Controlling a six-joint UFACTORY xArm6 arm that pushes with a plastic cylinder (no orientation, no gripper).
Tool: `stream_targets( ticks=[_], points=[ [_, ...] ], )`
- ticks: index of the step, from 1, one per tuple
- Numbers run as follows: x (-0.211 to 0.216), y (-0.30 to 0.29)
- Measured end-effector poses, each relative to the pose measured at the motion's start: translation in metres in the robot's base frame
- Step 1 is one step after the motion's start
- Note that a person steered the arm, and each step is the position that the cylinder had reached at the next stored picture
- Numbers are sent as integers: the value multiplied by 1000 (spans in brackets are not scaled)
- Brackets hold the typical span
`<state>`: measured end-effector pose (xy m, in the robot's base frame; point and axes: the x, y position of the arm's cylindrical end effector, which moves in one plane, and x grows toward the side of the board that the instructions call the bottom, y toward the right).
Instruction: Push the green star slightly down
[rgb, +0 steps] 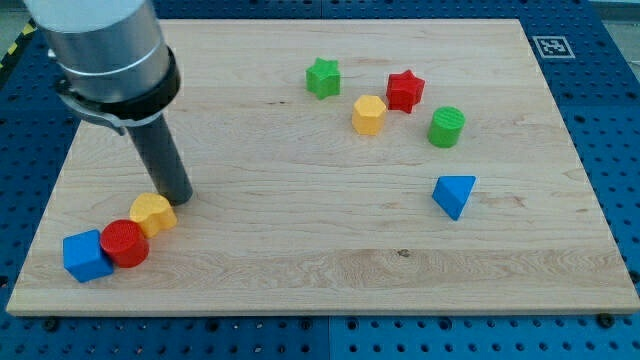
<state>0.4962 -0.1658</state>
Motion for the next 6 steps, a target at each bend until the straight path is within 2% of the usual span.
stream_targets(
  ticks=[2, 3, 5, 6],
  points=[
    [-162, 0],
    [-215, 22],
    [-207, 171],
    [-177, 177]
  ],
)
